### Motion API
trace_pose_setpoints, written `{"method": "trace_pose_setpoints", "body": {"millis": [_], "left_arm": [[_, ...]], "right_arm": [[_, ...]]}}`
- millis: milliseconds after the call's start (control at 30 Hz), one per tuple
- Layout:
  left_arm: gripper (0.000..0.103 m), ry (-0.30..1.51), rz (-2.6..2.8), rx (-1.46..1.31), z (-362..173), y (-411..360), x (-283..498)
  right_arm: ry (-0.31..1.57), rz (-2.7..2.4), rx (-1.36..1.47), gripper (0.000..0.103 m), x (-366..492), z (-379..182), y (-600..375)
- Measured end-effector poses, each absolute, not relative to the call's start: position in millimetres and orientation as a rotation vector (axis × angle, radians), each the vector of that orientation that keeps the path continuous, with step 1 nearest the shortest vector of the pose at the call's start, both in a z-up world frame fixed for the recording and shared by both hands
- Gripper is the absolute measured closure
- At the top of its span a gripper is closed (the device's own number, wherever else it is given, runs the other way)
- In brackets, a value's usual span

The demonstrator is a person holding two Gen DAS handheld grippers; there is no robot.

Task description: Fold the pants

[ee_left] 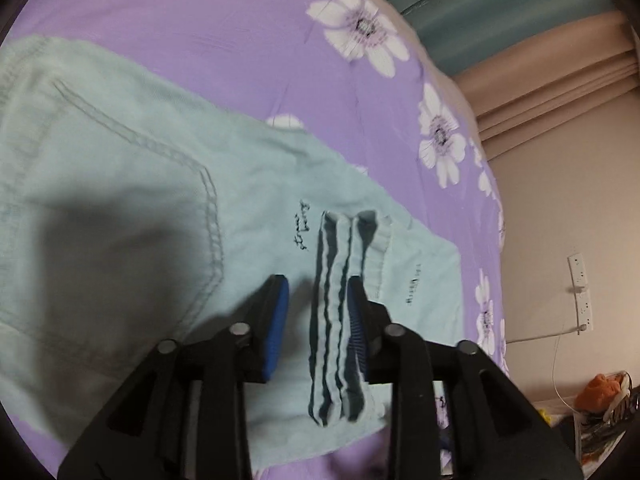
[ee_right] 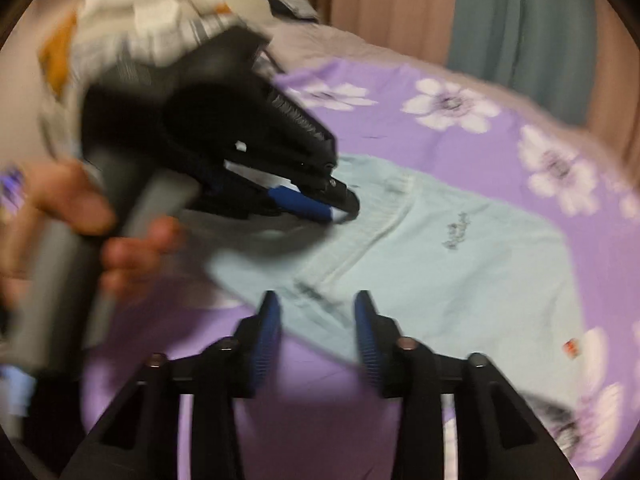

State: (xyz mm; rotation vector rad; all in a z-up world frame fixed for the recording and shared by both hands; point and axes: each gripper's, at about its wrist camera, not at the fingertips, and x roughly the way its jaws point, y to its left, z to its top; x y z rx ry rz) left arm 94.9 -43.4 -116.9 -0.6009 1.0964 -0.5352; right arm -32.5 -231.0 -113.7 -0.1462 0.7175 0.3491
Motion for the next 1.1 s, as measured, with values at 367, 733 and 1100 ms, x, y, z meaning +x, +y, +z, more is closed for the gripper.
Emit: {"method": "trace_pose_setpoints", "body": {"millis": [367,733,1100], "left_arm": [[0.074,1.107,-0.704,-0.433,-104,-120,60],[0.089,1.112,-0.594,-0.335,-130,-107,40],[0.089,1.117,-0.622,-0.381,-134,-105,41]], "right_arm": [[0.682,0.061,0.070,0.078,-26,-80,-352],[0.785,0.182,-0.038,0.083,-23,-96,-303],[0.946,0.388,-0.066,0.094,95,-132,-235]]}}
